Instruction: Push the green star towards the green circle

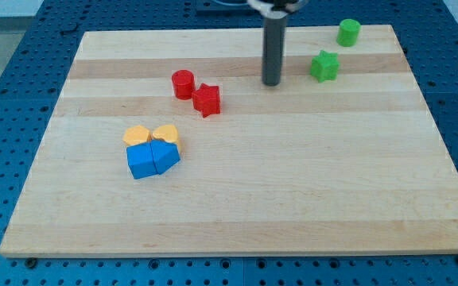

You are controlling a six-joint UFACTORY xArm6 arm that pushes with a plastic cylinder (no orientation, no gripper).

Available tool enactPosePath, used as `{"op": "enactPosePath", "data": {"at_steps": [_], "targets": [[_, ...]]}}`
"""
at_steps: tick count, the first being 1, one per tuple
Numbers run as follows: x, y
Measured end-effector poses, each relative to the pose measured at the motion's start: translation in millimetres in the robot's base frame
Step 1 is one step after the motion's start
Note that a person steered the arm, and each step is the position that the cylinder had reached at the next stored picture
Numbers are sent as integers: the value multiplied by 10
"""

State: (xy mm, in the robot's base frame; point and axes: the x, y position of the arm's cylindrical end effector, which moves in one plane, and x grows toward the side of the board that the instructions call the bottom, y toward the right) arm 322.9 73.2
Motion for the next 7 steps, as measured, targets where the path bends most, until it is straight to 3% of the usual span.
{"op": "enactPosePath", "data": {"at_steps": [2,5,7], "targets": [[-246,735],[179,629],[12,788]]}}
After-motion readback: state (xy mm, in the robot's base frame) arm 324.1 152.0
